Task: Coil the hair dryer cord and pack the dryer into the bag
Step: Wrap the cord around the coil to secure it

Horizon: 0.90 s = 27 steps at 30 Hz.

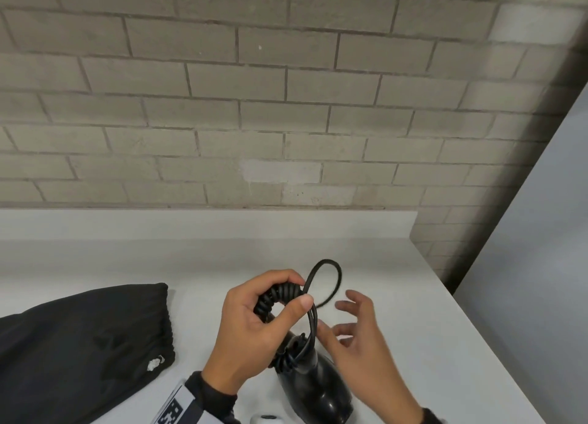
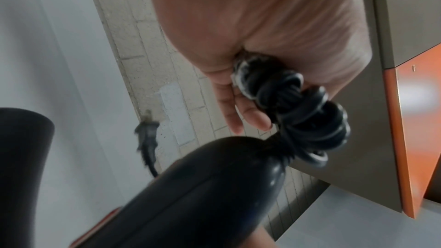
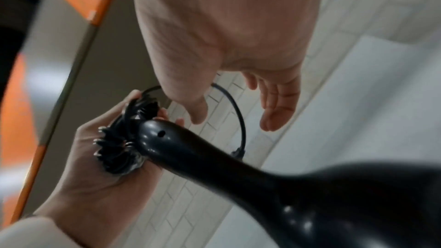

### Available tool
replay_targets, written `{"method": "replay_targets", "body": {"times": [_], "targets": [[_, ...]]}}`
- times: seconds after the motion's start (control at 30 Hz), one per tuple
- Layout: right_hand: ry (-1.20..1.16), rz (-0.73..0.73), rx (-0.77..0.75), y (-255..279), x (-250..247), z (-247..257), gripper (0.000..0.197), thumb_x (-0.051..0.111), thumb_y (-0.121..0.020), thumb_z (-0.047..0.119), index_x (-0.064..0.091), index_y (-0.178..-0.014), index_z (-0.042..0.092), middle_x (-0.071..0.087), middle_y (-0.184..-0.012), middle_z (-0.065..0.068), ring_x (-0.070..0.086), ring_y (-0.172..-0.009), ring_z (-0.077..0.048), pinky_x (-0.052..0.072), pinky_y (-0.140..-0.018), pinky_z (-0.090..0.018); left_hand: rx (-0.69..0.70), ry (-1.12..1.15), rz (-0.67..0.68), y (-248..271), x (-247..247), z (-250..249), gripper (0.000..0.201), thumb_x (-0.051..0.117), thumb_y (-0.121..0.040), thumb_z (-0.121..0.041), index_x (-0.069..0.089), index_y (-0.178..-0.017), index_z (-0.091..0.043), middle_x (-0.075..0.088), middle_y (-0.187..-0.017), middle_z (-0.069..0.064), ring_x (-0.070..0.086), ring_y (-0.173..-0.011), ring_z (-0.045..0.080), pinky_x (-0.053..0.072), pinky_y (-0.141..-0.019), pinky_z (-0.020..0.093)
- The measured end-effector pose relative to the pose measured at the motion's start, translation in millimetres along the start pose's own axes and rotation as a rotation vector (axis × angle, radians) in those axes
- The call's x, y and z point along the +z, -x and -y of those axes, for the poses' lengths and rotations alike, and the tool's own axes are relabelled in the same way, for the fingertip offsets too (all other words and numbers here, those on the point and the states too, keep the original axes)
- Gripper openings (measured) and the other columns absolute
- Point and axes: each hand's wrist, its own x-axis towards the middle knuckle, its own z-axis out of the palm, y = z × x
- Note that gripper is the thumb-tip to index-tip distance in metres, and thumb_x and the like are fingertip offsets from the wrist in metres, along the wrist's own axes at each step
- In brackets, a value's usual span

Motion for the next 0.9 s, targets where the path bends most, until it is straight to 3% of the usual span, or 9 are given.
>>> {"method": "replay_targets", "body": {"times": [0.07, 0.17, 0.27, 0.37, 0.43, 0.53, 0.6, 0.77, 0.9], "targets": [[-0.148, 0.056, 0.018, -7, 10, 2, 0.053, 0.069, -0.084, 0.042, 0.038, -0.126, 0.035, 0.058, -0.116, 0.017, 0.068, -0.086, -0.008, 0.058, -0.082, -0.034, 0.009, 0.005, 0.023, 1, 0, -3, 0.018, 0.077, -0.075, -0.034, 0.074, -0.092, -0.027, 0.073, -0.083, 0.008, 0.070, -0.075, 0.026, 0.059, -0.072, 0.036], [-0.385, 0.076, 0.042, -13, 15, 13, 0.024, 0.066, -0.090, 0.016, 0.057, -0.113, 0.017, 0.073, -0.098, -0.001, 0.071, -0.082, -0.024, 0.059, -0.081, -0.040, 0.012, 0.021, 0.033, 2, 0, -4, 0.018, 0.078, -0.073, -0.032, 0.074, -0.090, -0.026, 0.072, -0.079, 0.007, 0.070, -0.069, 0.020, 0.057, -0.066, 0.027], [-0.439, -0.023, 0.035, -18, 13, 11, 0.007, 0.065, -0.089, 0.003, 0.067, -0.095, 0.007, 0.074, -0.086, -0.011, 0.072, -0.080, -0.029, 0.059, -0.078, -0.035, -0.006, 0.006, -0.004, 3, -3, -4, 0.020, 0.079, -0.070, -0.036, 0.074, -0.088, -0.030, 0.072, -0.080, 0.006, 0.069, -0.071, 0.018, 0.056, -0.064, 0.033], [-0.543, -0.134, 0.031, -22, 9, 4, 0.006, 0.066, -0.088, 0.003, 0.071, -0.090, 0.006, 0.074, -0.084, -0.013, 0.071, -0.085, -0.030, 0.058, -0.076, -0.029, -0.023, 0.021, -0.036, 4, -6, -2, 0.020, 0.079, -0.069, -0.038, 0.075, -0.087, -0.030, 0.073, -0.082, 0.003, 0.069, -0.074, 0.014, 0.054, -0.067, 0.023], [-0.665, -0.144, 0.047, -22, 5, 3, 0.007, 0.064, -0.090, 0.004, 0.069, -0.094, 0.006, 0.073, -0.088, -0.017, 0.069, -0.092, -0.033, 0.058, -0.081, -0.033, -0.037, 0.032, -0.048, 3, -6, 0, 0.020, 0.078, -0.070, -0.038, 0.075, -0.087, -0.028, 0.073, -0.081, 0.003, 0.069, -0.074, 0.015, 0.053, -0.071, 0.020], [-0.905, -0.039, 0.093, -20, -3, 7, 0.013, 0.056, -0.095, 0.006, 0.063, -0.105, 0.004, 0.066, -0.085, -0.019, 0.070, -0.090, -0.038, 0.059, -0.078, -0.041, -0.053, 0.080, -0.038, 2, -5, 0, 0.022, 0.078, -0.072, -0.034, 0.074, -0.087, -0.020, 0.072, -0.078, 0.009, 0.070, -0.071, 0.018, 0.053, -0.072, 0.019], [-0.974, 0.021, 0.108, -18, -6, 11, 0.015, 0.056, -0.094, 0.008, 0.063, -0.108, 0.005, 0.063, -0.084, -0.017, 0.070, -0.085, -0.036, 0.059, -0.073, -0.040, -0.073, 0.120, -0.031, 1, -3, 0, 0.023, 0.079, -0.070, -0.032, 0.075, -0.088, -0.017, 0.072, -0.079, 0.011, 0.071, -0.071, 0.018, 0.054, -0.072, 0.020], [-1.059, 0.080, 0.113, -13, -2, 16, 0.019, 0.057, -0.092, 0.008, 0.062, -0.110, 0.005, 0.063, -0.085, -0.017, 0.068, -0.082, -0.032, 0.059, -0.070, -0.036, -0.116, 0.167, -0.021, 0, -3, -2, 0.023, 0.080, -0.068, -0.031, 0.076, -0.088, -0.018, 0.073, -0.082, 0.014, 0.072, -0.074, 0.022, 0.055, -0.071, 0.022], [-1.025, 0.038, 0.085, -13, 6, 13, 0.018, 0.059, -0.091, 0.009, 0.062, -0.108, 0.005, 0.063, -0.086, -0.019, 0.069, -0.079, -0.029, 0.058, -0.073, -0.039, -0.145, 0.208, -0.019, -1, -1, -4, 0.023, 0.081, -0.067, -0.028, 0.076, -0.087, -0.017, 0.072, -0.081, 0.018, 0.072, -0.071, 0.025, 0.057, -0.067, 0.025]]}}
